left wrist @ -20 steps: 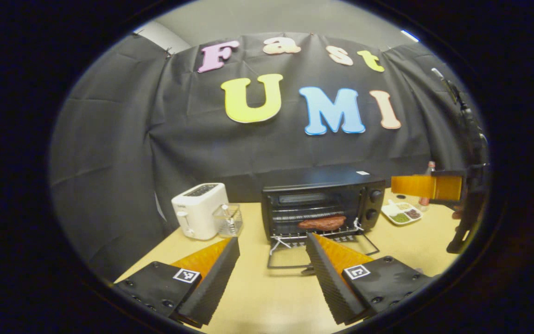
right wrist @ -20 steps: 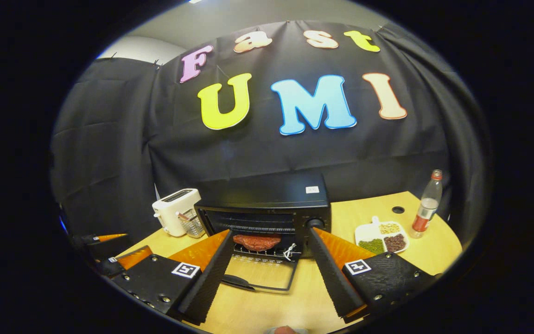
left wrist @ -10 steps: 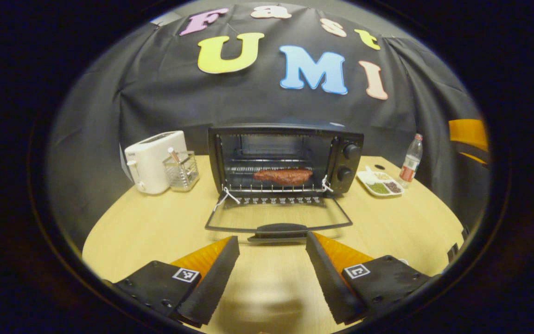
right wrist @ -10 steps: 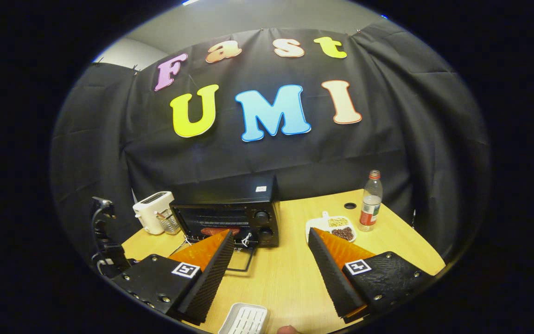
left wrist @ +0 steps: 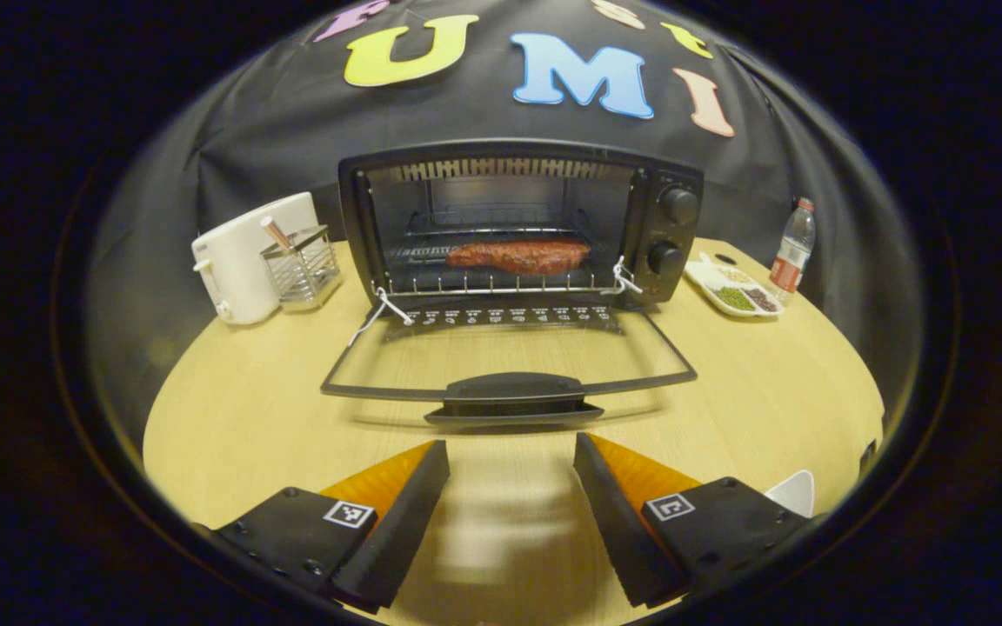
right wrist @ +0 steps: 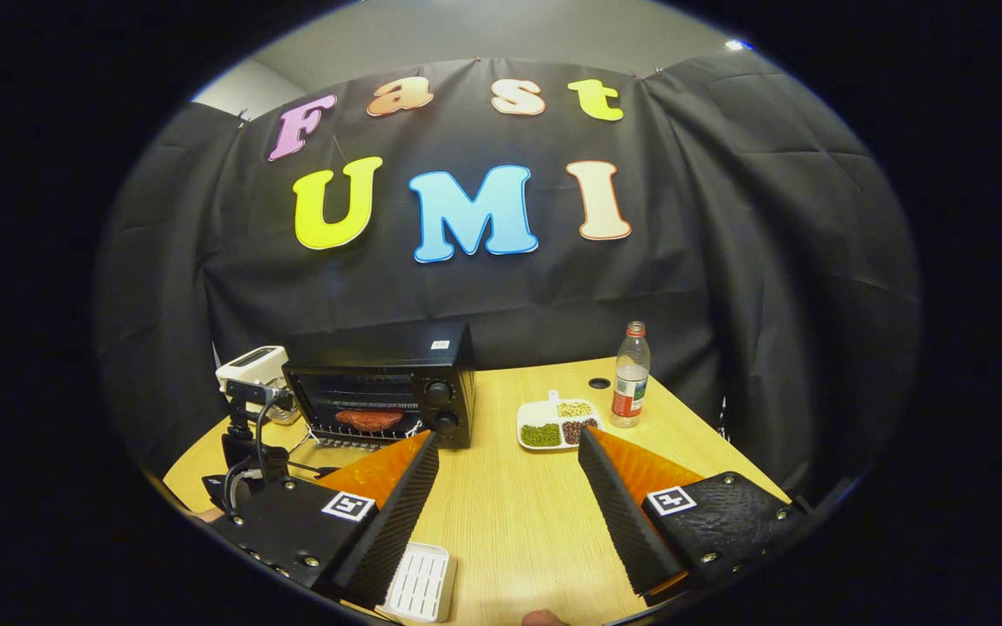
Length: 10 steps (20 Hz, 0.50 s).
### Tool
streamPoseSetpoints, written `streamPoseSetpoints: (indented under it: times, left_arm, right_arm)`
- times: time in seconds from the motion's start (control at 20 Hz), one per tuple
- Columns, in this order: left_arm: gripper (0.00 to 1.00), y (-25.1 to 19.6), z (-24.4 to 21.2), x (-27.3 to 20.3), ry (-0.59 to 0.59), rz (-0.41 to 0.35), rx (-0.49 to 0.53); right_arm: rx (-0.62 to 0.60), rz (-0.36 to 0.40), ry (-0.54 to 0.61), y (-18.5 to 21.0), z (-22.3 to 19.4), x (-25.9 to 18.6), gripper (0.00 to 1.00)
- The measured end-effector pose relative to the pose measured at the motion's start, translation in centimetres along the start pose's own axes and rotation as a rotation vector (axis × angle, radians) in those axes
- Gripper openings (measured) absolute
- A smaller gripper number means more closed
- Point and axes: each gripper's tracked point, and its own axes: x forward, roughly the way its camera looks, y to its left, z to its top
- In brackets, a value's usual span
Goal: Open the electric oven with the left hand, put the food in, and close the electric oven.
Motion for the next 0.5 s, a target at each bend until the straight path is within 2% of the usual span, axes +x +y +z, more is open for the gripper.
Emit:
streamPoseSetpoints:
  times: [0.25,0.3,0.4,0.5]
  left_arm:
    - [0.98,0.1,-0.1,1.9,0.012,0.018,0.022]
    - [0.91,0.1,0.0,2.1,0.014,0.02,0.029]
    - [1.0,0.0,0.1,2.2,0.011,0.021,0.031]
    - [0.97,0.0,0.2,2.1,-0.001,0.021,0.025]
  right_arm:
    - [-0.017,-0.035,0.011,-1.2,-0.3,-0.4,0.98]
    - [-0.024,-0.042,0.019,-1.5,-0.5,-0.4,0.98]
    - [-0.028,-0.046,0.023,-1.7,-0.6,-0.4,0.98]
    - [-0.022,-0.046,0.015,-1.8,-0.3,-0.4,0.98]
